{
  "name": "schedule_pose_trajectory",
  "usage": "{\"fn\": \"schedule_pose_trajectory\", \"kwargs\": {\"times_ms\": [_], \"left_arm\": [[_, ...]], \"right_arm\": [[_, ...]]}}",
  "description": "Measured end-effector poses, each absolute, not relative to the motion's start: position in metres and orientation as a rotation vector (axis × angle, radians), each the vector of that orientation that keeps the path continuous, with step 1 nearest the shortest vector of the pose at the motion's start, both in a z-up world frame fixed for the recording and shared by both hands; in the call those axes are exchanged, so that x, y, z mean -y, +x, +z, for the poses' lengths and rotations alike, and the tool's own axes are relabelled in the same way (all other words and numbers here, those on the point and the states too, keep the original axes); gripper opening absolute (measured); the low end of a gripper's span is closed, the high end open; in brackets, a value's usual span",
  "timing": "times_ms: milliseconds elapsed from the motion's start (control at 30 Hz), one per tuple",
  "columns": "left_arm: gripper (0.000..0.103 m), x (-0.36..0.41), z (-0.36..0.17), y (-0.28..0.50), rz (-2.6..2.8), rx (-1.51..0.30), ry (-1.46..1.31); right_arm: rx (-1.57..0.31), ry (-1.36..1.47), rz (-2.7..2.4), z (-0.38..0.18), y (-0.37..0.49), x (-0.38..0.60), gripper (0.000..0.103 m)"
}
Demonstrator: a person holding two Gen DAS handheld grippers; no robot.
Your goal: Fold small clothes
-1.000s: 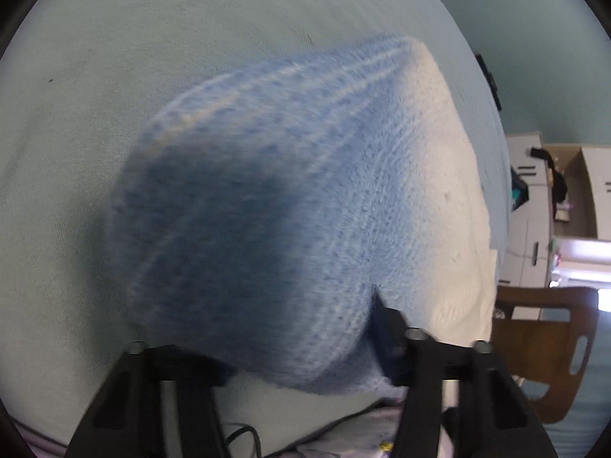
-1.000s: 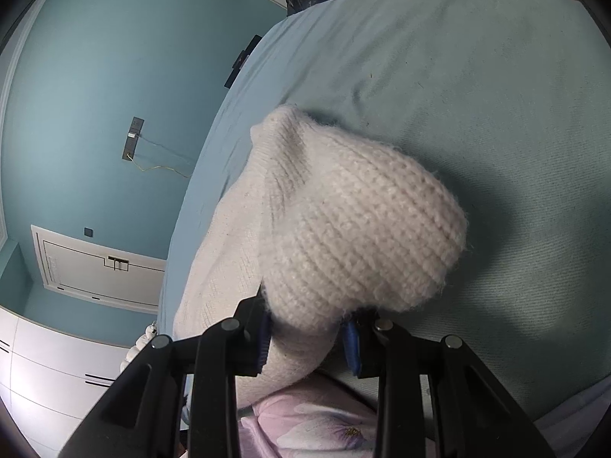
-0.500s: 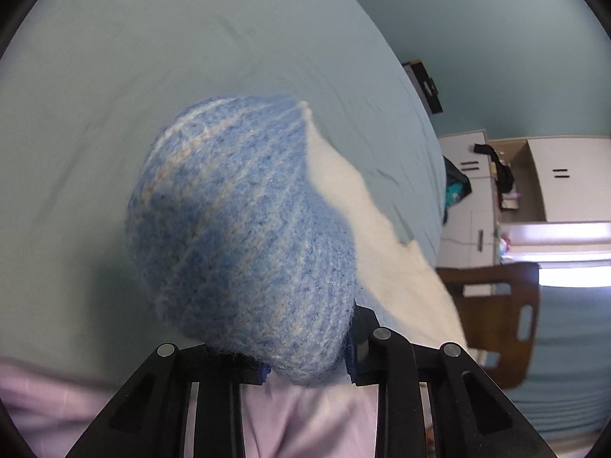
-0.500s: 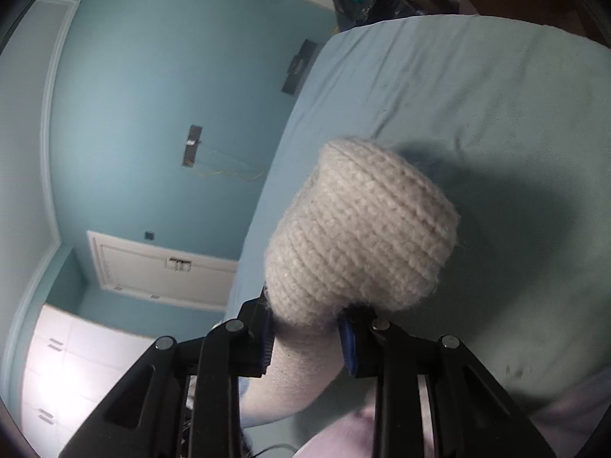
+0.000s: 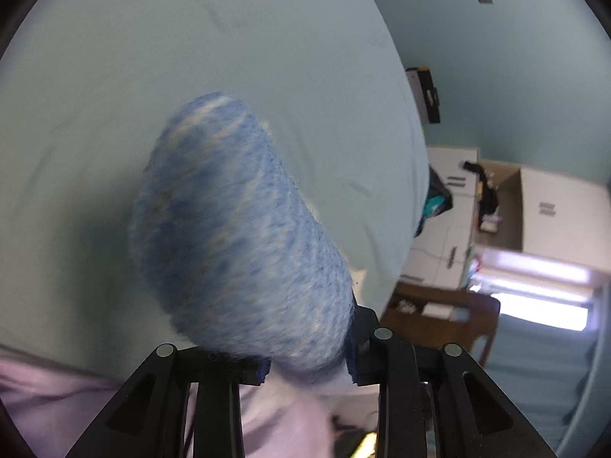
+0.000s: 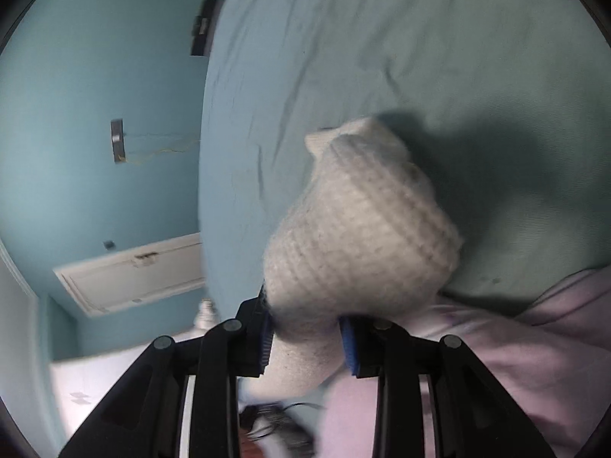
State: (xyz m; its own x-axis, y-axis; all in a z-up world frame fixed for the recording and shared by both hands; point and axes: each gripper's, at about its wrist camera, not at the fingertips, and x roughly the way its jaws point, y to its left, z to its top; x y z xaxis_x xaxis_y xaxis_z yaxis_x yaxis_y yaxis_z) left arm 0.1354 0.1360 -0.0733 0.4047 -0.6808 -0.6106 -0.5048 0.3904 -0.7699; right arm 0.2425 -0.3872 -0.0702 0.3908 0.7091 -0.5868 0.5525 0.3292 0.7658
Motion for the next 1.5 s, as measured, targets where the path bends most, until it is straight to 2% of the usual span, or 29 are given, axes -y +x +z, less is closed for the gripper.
{"fn": "schedule_pose_trajectory", "kwargs": {"times_ms": [33, 100, 133, 167, 200, 233, 267, 300, 433, 567, 633, 667, 700, 733, 767, 900, 933, 967, 1100, 1267, 1367, 1433, 1467, 1500], "left_arm": [[0.031, -0.135, -0.075, 0.158, -0.149, -1.233, -1.247], [0.040, -0.138, -0.080, 0.186, -0.098, -1.207, -1.252], [0.052, -0.138, -0.083, 0.202, -0.072, -1.185, -1.230], [0.073, -0.136, -0.084, 0.208, -0.049, -1.158, -1.197], [0.083, -0.133, -0.083, 0.212, -0.011, -1.143, -1.140], [0.096, -0.125, -0.080, 0.211, 0.054, -1.144, -1.055], [0.103, -0.119, -0.077, 0.209, 0.079, -1.135, -0.995], [0.103, -0.111, -0.075, 0.207, 0.076, -1.119, -0.933], [0.103, -0.071, -0.095, 0.212, 0.063, -1.173, -0.598], [0.103, -0.044, -0.146, 0.214, 0.161, -1.304, -0.296], [0.103, -0.039, -0.160, 0.208, 0.131, -1.260, -0.260], [0.103, -0.039, -0.162, 0.204, 0.117, -1.221, -0.254], [0.103, -0.038, -0.163, 0.201, 0.109, -1.200, -0.246], [0.103, -0.040, -0.165, 0.196, 0.101, -1.198, -0.235], [0.103, -0.041, -0.166, 0.194, 0.098, -1.202, -0.234], [0.103, -0.042, -0.168, 0.195, 0.100, -1.209, -0.250], [0.103, -0.046, -0.168, 0.197, 0.097, -1.205, -0.252], [0.103, -0.047, -0.169, 0.196, 0.091, -1.200, -0.256], [0.103, -0.073, -0.181, 0.189, 0.067, -1.190, -0.284], [0.103, -0.078, -0.183, 0.180, 0.060, -1.179, -0.260], [0.103, -0.080, -0.182, 0.178, 0.058, -1.181, -0.275], [0.103, -0.086, -0.173, 0.178, 0.050, -1.210, -0.285], [0.103, -0.090, -0.164, 0.177, 0.050, -1.225, -0.282], [0.103, -0.096, -0.156, 0.174, 0.056, -1.230, -0.275]], "right_arm": [[-1.272, 1.318, 0.160, -0.070, 0.255, 0.385, 0.027], [-1.257, 1.349, 0.193, -0.080, 0.290, 0.381, 0.041], [-1.251, 1.344, 0.232, -0.086, 0.309, 0.379, 0.047], [-1.210, 1.317, 0.280, -0.091, 0.330, 0.381, 0.059], [-1.177, 1.296, 0.263, -0.092, 0.337, 0.384, 0.070], [-1.161, 1.268, 0.204, -0.093, 0.339, 0.387, 0.078], [-1.162, 1.233, 0.109, -0.094, 0.334, 0.390, 0.092], [-1.156, 1.192, 0.047, -0.094, 0.327, 0.391, 0.098], [-1.201, 0.945, 0.054, -0.111, 0.317, 0.379, 0.098], [-1.215, 0.802, 0.038, -0.137, 0.311, 0.374, 0.098], [-1.183, 0.776, 0.075, -0.139, 0.320, 0.375, 0.092], [-1.171, 0.756, 0.099, -0.140, 0.324, 0.372, 0.081], [-1.164, 0.750, 0.120, -0.139, 0.327, 0.369, 0.063], [-1.156, 0.751, 0.144, -0.139, 0.331, 0.365, 0.056], [-1.145, 0.752, 0.168, -0.135, 0.336, 0.363, 0.053], [-1.141, 0.677, 0.138, -0.137, 0.359, 0.344, 0.053], [-1.178, 0.655, 0.132, -0.144, 0.366, 0.338, 0.049], [-1.211, 0.614, 0.130, -0.150, 0.370, 0.332, 0.012], [-1.093, 0.486, 0.074, -0.131, 0.345, 0.323, 0.012], [-1.111, 0.517, -0.020, -0.183, 0.342, 0.328, 0.011], [-1.057, 0.500, -0.011, -0.190, 0.337, 0.331, 0.012], [-1.058, 0.435, -0.048, -0.180, 0.333, 0.324, 0.029], [-1.069, 0.387, -0.101, -0.168, 0.328, 0.320, 0.052], [-1.066, 0.369, -0.130, -0.156, 0.324, 0.322, 0.063]]}}
